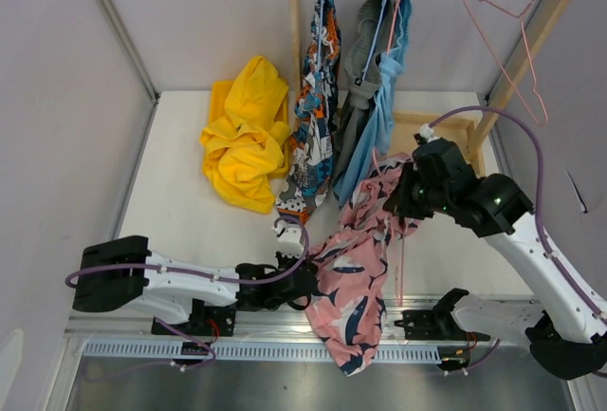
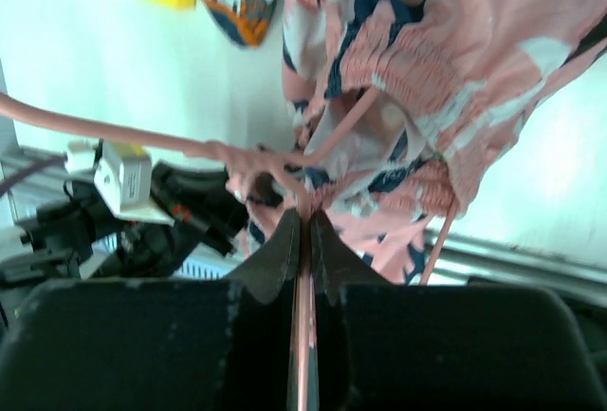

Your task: Remove the shorts from the hanger

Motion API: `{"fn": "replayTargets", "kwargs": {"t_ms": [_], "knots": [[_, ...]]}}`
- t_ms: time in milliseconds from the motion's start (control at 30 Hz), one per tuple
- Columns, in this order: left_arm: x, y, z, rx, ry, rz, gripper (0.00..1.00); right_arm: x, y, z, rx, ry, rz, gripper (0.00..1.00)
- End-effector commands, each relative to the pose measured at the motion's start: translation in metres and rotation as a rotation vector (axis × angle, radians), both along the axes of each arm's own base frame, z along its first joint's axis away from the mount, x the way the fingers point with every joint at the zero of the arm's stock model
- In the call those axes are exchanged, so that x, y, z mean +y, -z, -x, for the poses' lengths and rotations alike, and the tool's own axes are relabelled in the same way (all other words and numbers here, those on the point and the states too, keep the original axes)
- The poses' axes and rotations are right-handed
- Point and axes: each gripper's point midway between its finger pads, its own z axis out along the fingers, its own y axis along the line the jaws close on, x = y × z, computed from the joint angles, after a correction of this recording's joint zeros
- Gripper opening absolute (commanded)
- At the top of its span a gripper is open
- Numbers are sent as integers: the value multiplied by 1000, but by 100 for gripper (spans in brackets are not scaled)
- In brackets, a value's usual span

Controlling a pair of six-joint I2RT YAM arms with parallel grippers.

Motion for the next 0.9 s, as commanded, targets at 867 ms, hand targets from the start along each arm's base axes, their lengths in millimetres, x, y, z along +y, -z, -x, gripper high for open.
{"fn": "replayTargets", "kwargs": {"t_ms": [867], "knots": [[0, -32, -5, -110, 103, -265, 0, -122, -240, -176, -580, 273, -288, 0]]}}
